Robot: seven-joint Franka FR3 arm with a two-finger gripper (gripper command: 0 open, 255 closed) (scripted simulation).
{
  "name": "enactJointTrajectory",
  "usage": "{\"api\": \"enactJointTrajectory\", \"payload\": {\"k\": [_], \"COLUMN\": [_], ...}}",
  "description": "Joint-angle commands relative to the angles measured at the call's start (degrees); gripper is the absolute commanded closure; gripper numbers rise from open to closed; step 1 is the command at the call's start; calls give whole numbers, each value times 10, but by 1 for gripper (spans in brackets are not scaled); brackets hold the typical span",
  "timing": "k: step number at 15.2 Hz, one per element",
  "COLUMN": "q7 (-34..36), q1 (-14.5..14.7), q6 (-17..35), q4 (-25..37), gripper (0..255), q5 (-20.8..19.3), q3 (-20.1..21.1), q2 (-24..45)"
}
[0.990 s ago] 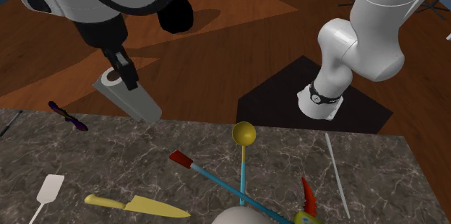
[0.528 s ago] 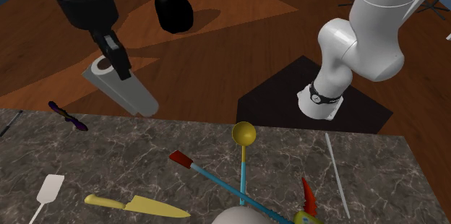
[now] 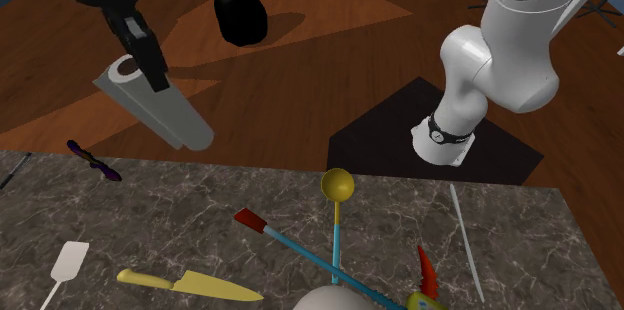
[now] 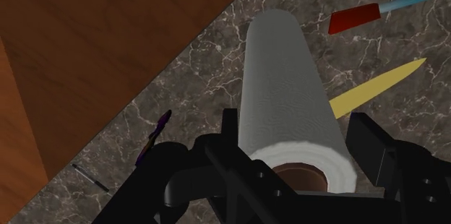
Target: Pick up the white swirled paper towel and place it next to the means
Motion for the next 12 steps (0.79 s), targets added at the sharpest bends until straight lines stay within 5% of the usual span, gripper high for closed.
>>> {"api": "enactJointTrajectory", "payload": {"k": [1,12], "q7": [1,-2], "q1": [-2,-44], "q6": [-20,-165], "q4": [26,260], "gripper": [255,255], "q5": [2,34], "q3": [0,3], "q2": [6,97]}}
